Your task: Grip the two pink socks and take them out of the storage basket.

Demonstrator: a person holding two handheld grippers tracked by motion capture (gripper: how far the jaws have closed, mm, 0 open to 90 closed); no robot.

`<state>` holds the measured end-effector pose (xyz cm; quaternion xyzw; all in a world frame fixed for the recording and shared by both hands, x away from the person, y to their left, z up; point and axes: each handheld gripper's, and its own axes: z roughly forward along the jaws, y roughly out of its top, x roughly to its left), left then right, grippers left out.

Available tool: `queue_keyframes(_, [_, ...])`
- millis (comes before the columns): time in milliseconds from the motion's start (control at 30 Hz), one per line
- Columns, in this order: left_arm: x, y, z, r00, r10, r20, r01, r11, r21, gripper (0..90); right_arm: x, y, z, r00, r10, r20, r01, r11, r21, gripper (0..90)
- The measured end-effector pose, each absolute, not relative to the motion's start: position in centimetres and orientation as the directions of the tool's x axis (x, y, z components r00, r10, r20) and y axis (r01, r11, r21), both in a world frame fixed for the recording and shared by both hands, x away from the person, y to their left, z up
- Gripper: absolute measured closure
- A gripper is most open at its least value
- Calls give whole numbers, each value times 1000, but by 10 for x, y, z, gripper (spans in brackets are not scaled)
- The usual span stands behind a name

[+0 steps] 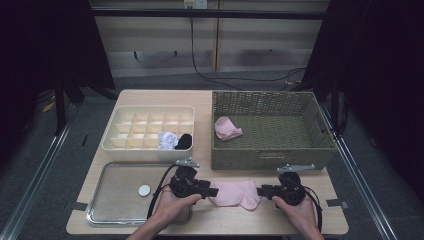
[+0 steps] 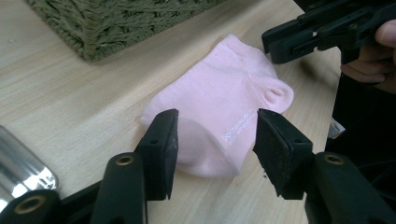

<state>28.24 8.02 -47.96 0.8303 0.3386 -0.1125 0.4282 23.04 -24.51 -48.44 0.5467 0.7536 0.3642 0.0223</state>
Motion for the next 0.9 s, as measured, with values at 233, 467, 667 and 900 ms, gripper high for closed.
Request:
queue_keyframes(233, [284, 76, -488, 733, 524, -433, 668, -432, 606, 367, 227, -235, -492, -428, 835, 344, 801, 174, 573, 702])
queue_keyframes(467, [287, 76, -493, 721, 555, -415, 676, -432, 597, 361, 221, -236, -489, -446, 806, 389, 799, 164, 578, 858])
queue_keyframes(667, [291, 85, -495, 725, 569, -388, 665, -432, 610, 556, 217, -241, -489, -453, 806, 381, 802, 182, 568, 865])
queue_keyframes(900, [290, 82, -496, 756, 522, -395, 640, -461, 615, 852, 217, -248, -488, -441, 809, 389, 810, 173, 560, 865])
